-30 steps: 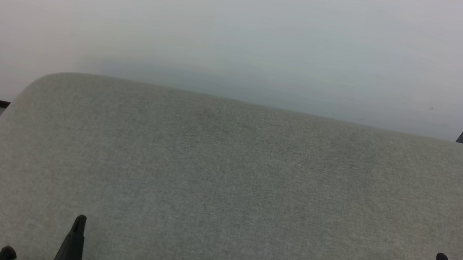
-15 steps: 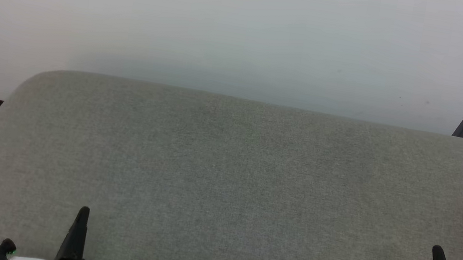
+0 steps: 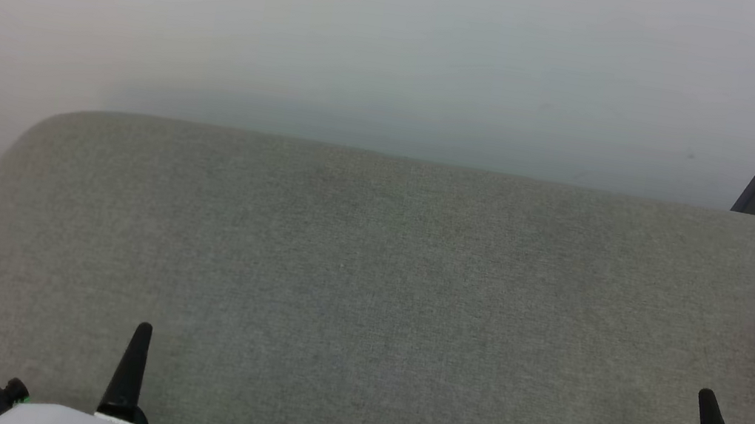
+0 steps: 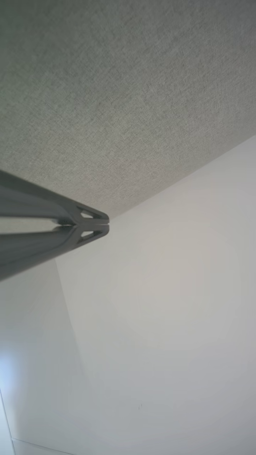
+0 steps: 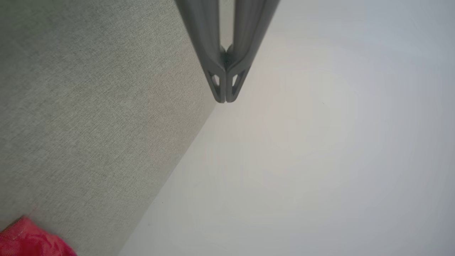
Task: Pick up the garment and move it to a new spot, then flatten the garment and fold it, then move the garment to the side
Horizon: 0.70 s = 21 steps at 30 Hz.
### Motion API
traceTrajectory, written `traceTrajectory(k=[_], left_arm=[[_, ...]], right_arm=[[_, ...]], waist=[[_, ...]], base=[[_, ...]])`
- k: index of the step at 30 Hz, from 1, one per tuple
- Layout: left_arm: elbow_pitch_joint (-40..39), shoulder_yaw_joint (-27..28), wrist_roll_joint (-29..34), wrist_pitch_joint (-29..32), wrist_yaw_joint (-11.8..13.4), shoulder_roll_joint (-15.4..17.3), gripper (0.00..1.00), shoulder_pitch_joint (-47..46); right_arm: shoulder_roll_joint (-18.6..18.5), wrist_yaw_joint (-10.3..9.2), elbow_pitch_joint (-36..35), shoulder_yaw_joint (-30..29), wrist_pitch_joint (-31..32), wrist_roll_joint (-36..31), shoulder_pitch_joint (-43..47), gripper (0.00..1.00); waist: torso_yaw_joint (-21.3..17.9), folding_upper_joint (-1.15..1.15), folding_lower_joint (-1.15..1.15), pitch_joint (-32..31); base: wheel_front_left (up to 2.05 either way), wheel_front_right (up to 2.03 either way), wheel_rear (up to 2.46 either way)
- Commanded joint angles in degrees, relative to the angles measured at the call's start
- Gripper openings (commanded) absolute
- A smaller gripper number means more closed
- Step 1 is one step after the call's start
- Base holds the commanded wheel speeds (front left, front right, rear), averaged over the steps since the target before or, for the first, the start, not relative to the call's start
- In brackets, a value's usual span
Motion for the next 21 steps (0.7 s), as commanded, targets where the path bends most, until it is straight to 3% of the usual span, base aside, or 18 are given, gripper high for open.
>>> traceTrajectory(k=[1,21], left_arm=[[-0.17,0.27,-1.42,0.40,-0.11,0.06,0.00,-1.31],[1.37,0.84,-10.88,3.17,-0.14,-0.47,0.00,-3.86]], right_arm=[[-0.08,-0.04,-0.17,0.03,0.30,1.50,-1.54,0.00],[0.28,-0.05,1.98,0.32,2.07,10.90,-3.85,0.00]], waist=[[-0.09,0.00,0.00,0.07],[-1.26,0.00,0.00,0.94]], base=[[0.00,0.00,0.00],[0.00,0.00,0.00]])
